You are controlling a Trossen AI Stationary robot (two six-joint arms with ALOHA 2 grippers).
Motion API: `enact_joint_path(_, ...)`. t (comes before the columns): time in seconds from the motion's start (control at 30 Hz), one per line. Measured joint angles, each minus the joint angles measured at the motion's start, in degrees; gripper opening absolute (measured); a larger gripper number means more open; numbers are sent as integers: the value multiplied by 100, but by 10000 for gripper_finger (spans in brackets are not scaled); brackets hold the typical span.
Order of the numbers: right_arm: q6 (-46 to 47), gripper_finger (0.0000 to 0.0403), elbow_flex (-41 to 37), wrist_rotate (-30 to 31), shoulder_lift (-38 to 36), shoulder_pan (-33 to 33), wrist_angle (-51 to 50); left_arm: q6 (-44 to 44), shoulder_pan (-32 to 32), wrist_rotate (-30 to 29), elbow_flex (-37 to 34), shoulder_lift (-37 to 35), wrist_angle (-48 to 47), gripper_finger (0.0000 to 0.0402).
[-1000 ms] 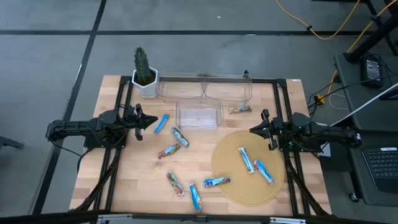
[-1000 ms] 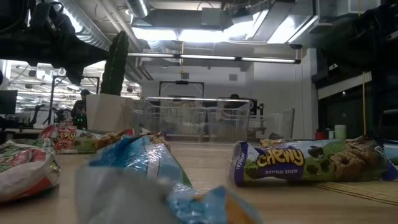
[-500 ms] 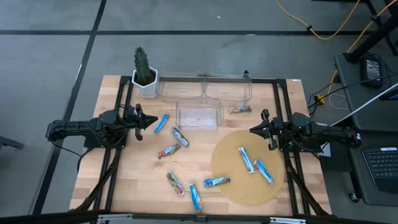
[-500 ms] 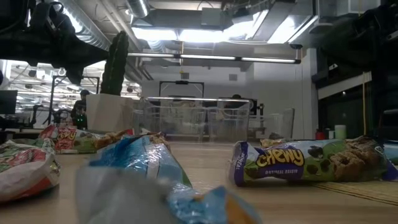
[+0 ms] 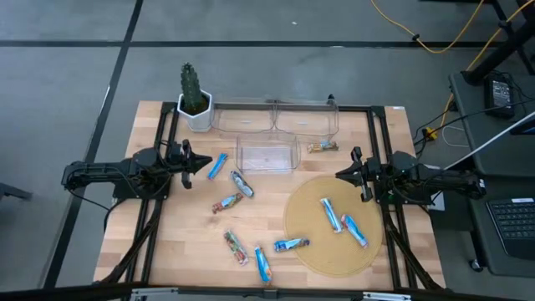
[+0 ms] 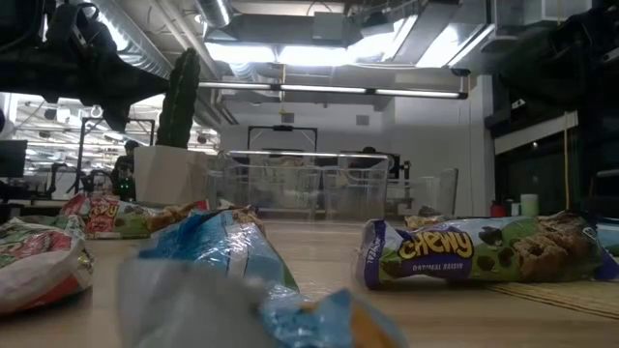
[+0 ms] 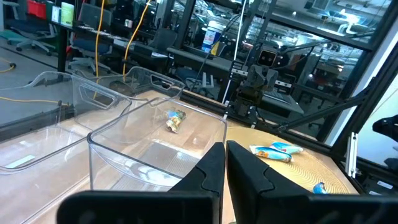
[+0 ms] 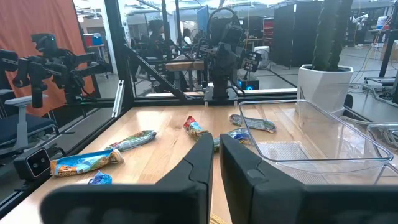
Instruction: Pick and place Granola Bars by type
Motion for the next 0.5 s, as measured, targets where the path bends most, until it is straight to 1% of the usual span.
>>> enact_joint_path(0.5,-2,32,-1,0,-2,0,-2,-2,-1,2,1,1,0,13)
